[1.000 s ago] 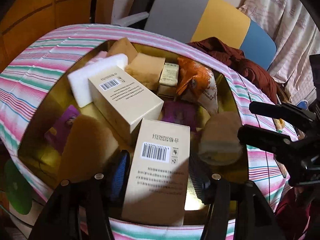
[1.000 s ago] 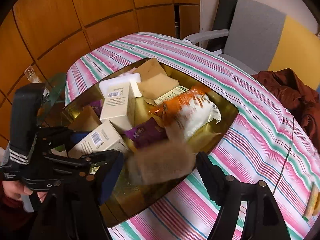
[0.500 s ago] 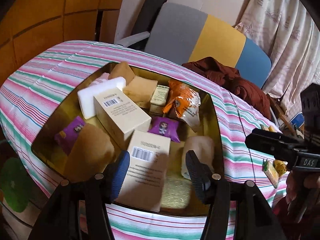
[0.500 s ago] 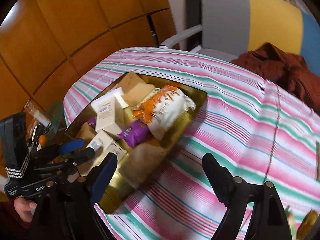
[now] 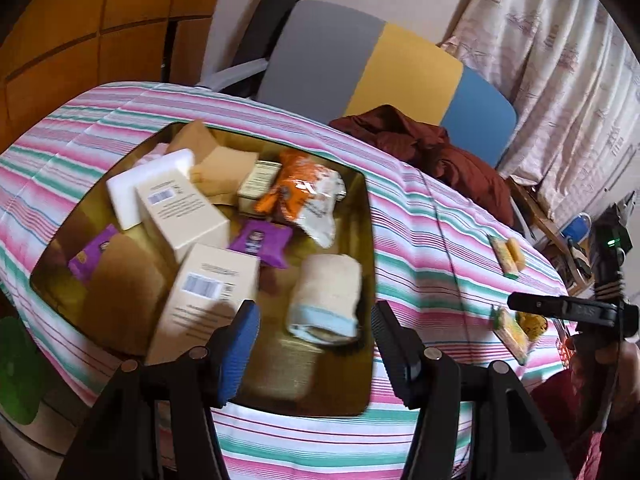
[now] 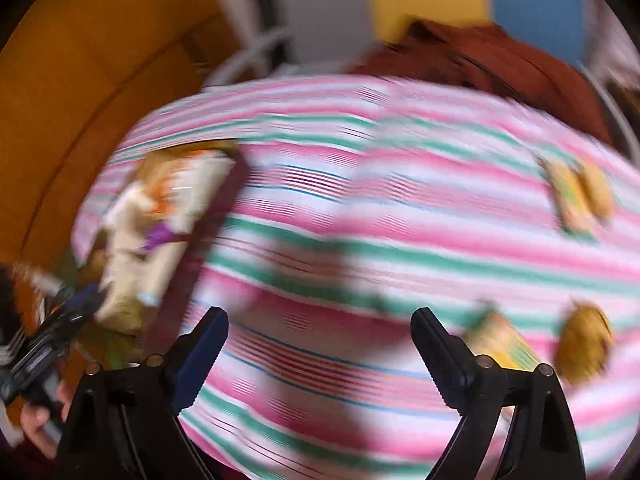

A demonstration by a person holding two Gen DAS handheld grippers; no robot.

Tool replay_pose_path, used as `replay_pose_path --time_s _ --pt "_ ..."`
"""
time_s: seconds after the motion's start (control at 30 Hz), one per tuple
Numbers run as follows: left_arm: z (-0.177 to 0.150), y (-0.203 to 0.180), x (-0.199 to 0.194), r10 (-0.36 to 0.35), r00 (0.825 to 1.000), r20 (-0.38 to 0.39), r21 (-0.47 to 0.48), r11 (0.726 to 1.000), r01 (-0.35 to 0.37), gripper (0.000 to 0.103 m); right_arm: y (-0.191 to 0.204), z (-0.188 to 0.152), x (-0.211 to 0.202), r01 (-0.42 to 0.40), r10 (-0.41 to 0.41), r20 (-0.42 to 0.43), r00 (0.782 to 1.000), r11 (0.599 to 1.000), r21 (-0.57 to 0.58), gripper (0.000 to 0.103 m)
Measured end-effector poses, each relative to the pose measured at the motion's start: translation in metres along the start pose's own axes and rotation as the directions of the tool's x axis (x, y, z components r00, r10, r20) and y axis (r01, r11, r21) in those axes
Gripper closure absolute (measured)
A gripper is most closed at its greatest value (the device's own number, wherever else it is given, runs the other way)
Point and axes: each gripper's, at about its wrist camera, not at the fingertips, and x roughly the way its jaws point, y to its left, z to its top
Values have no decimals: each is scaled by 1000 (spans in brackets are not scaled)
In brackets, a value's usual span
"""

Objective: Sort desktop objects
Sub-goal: 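Grasp the yellow sock on the cloth with the right tool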

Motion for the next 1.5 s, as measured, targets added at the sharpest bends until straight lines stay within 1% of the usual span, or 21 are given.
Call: replay_pose_path --time_s 0.07,0.2,0.27,0.33,0.37,0.43,0.47,0.5,0.57,0.6,0.63,0.7,0.77,0.83,0.9,1.0,1.23,1.3,1.37,1.43,1.5 --pt "-1 -8 2 -15 1000 -10 13 1000 16 44 -42 -6 0 46 -39 -50 998 989 143 9" --pt "-3 -21 5 -32 999 -25 34 999 33 44 -98 -22 6 130 -88 -146 985 941 313 4" --pt "-5 -28 6 -39 999 -37 50 998 41 44 -115 -28 15 122 -59 -177 982 922 367 4" --pt "-7 -33 8 -37 998 -43 66 997 39 44 -124 -32 27 77 2 -186 982 905 417 4" --pt "-8 -35 8 -36 998 -44 71 997 39 44 -125 -32 33 62 24 -189 982 899 434 2" --pt "-10 -38 8 -32 998 -46 80 996 36 44 -120 -30 36 67 8 -173 985 903 425 0" --pt "-11 -39 8 -25 999 -47 84 996 29 44 -113 -27 36 45 19 -155 988 916 398 0" --pt "-11 -41 8 -16 999 -48 88 996 20 44 -105 -24 37 0 57 -141 988 926 377 0" --pt "-11 -45 11 14 999 -52 97 995 -8 44 -90 -21 40 -88 140 -126 982 934 346 1" --pt "-10 -46 12 24 998 -53 98 995 -19 44 -78 -19 41 -125 171 -122 978 942 312 1" --pt "-10 -47 13 36 998 -55 101 994 -30 44 -67 -18 42 -146 183 -123 975 953 264 1" --pt "-9 -50 15 50 997 -60 108 993 -44 44 -49 -15 40 -151 173 -122 977 973 173 1" --pt "-9 -53 16 59 996 -62 115 992 -51 44 -38 -16 35 -137 149 -122 981 985 103 1" --pt "-9 -55 16 63 996 -61 121 991 -55 44 -39 -17 27 -118 125 -114 986 991 68 1" --pt "-9 -57 17 64 996 -62 124 991 -56 44 -45 -17 18 -102 108 -100 989 993 67 1" --pt "-10 -60 19 69 995 -71 130 990 -60 44 -61 -19 11 -81 88 -74 993 992 95 1" --pt "-11 -69 20 71 995 -72 148 987 -60 44 -96 -22 -8 -54 61 -25 998 978 202 1" --pt "-12 -73 20 75 995 -72 157 985 -63 44 -103 -24 -15 -71 68 19 997 969 236 1" --pt "-13 -76 20 76 994 -74 166 984 -63 44 -110 -24 -24 -87 74 61 995 965 247 1" --pt "-14 -80 21 72 995 -75 175 983 -58 44 -118 -22 -37 -78 50 117 992 964 252 1" --pt "-14 -83 22 68 995 -77 183 982 -53 44 -129 -18 -50 -42 -1 159 987 962 269 1"
